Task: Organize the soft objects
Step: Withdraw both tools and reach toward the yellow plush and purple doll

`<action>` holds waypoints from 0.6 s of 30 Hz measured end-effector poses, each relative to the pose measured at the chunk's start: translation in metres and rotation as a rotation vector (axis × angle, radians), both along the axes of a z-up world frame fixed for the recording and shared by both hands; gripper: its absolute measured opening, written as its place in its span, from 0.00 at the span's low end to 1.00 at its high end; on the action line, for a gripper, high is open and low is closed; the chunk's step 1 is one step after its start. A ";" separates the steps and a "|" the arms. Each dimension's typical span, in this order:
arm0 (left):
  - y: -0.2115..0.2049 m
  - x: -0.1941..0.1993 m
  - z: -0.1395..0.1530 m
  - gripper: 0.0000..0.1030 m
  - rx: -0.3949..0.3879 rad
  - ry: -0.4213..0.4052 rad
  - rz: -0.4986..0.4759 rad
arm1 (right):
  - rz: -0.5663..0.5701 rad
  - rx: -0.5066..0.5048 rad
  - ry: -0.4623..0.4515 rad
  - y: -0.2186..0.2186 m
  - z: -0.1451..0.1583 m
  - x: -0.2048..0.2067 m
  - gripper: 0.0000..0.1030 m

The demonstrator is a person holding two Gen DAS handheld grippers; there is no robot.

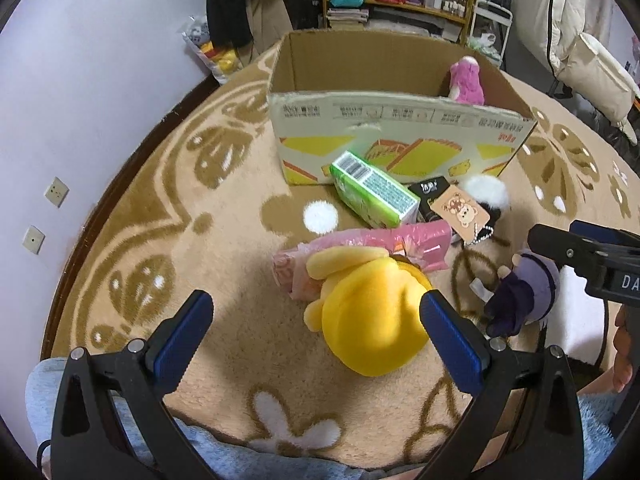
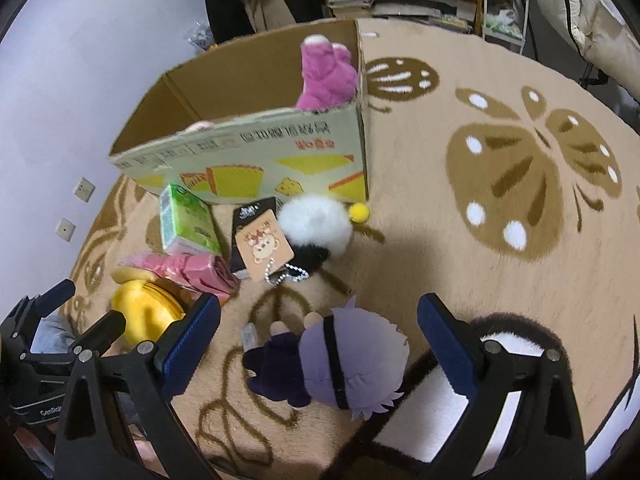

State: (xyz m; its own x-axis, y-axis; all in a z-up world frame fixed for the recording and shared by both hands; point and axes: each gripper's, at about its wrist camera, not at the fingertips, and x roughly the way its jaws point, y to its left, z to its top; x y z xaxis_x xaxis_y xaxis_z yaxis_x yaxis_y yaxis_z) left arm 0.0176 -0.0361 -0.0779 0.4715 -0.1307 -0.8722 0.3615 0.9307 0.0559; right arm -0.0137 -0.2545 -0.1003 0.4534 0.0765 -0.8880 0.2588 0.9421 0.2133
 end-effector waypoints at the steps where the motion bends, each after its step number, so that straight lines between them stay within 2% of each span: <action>1: -0.001 0.001 -0.002 0.99 0.001 0.010 -0.003 | 0.002 0.001 0.014 0.000 -0.003 0.001 1.00; 5: -0.004 0.002 -0.010 0.99 0.001 0.039 -0.022 | -0.009 0.012 0.063 -0.001 -0.015 0.006 1.00; 18: -0.019 0.010 -0.027 0.99 0.010 0.088 -0.057 | -0.042 0.058 0.136 -0.010 -0.036 0.014 1.00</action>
